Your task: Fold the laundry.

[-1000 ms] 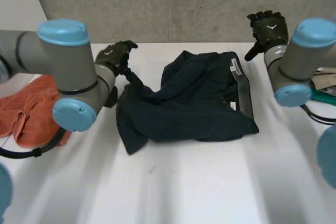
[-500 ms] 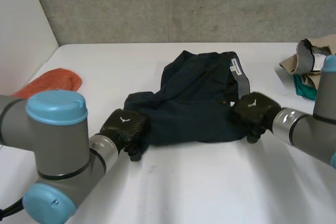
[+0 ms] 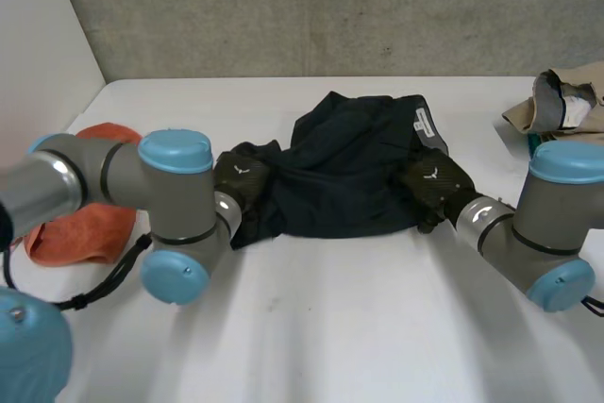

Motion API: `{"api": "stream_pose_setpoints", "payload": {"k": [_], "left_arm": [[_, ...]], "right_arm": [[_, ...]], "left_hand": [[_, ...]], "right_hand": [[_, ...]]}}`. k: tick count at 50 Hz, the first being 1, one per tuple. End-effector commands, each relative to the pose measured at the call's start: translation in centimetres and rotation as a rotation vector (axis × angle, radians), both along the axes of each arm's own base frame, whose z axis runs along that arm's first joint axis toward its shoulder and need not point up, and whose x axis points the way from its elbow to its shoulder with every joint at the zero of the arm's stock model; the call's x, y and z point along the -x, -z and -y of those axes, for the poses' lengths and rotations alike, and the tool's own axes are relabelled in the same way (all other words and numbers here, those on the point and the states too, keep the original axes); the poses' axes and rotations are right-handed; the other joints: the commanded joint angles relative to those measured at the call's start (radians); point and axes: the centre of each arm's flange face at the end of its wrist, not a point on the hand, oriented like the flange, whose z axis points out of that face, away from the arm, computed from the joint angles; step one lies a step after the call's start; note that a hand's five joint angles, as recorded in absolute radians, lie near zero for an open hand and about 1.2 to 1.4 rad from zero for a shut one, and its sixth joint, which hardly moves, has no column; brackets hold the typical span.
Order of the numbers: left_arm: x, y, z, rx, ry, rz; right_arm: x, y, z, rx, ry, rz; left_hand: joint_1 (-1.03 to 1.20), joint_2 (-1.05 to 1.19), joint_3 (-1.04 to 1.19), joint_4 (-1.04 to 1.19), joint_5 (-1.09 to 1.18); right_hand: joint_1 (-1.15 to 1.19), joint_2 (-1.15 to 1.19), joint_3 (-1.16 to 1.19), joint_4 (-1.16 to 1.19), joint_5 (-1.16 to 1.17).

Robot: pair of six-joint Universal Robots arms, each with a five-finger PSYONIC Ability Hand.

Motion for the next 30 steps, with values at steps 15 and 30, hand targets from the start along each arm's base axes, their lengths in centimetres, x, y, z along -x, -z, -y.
{"api": "stream_pose_setpoints", "payload": {"k": [15,30], "left_arm": [[-1.9,-17.3,-2.2,0.324,-0.046,-0.239],[-7.4,-27.5,-4.9,0.357,-0.068,-0.423]], "right_arm": [[1.7,-15.0,1.3,0.144,0.204,0.224],[1.7,-26.5,-2.3,0.084,0.180,0.173]], "left_hand": [[1.087,1.087,1.085,1.091,1.100],[1.087,1.087,1.085,1.091,1.100]], "right_hand": [[0.925,0.922,0.932,0.926,0.922],[0.925,0.922,0.932,0.926,0.922]]}}
